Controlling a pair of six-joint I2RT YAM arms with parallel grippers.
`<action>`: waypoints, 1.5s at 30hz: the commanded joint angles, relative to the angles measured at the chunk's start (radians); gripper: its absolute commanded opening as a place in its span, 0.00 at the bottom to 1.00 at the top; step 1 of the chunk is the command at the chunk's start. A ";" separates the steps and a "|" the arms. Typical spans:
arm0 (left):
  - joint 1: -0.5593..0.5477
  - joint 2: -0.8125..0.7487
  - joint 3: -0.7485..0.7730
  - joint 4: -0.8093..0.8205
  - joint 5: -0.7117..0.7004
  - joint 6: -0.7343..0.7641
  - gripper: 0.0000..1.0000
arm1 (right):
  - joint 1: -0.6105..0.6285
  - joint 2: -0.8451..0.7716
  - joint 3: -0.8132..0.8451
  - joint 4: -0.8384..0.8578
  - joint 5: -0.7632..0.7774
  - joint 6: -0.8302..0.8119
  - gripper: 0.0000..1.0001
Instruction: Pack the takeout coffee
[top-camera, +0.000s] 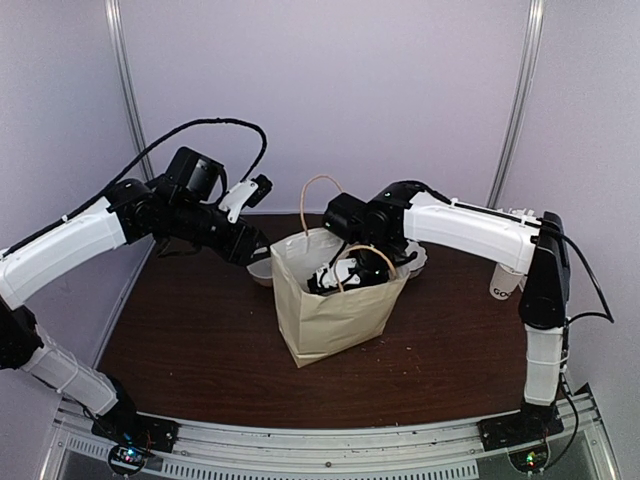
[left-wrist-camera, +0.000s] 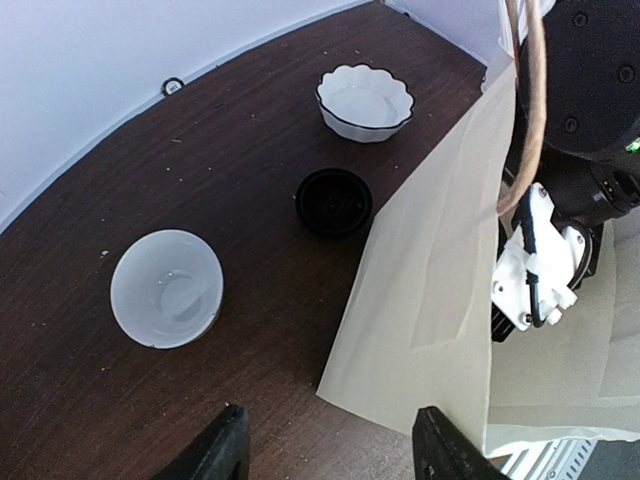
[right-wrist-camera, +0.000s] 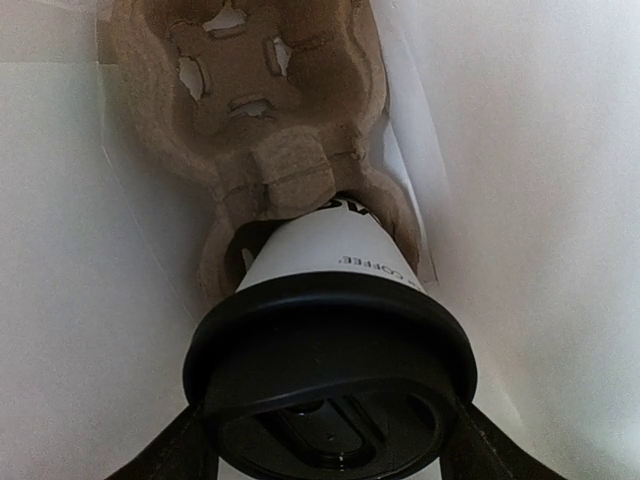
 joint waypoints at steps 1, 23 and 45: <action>0.007 -0.054 -0.003 -0.005 -0.075 0.004 0.60 | 0.017 0.077 -0.082 -0.254 -0.258 0.011 0.66; 0.008 -0.058 0.008 -0.011 -0.039 -0.004 0.60 | 0.008 0.116 -0.126 -0.098 -0.105 0.070 0.70; 0.008 -0.080 -0.009 -0.014 -0.024 0.001 0.60 | 0.023 -0.016 0.026 -0.206 -0.135 0.135 0.99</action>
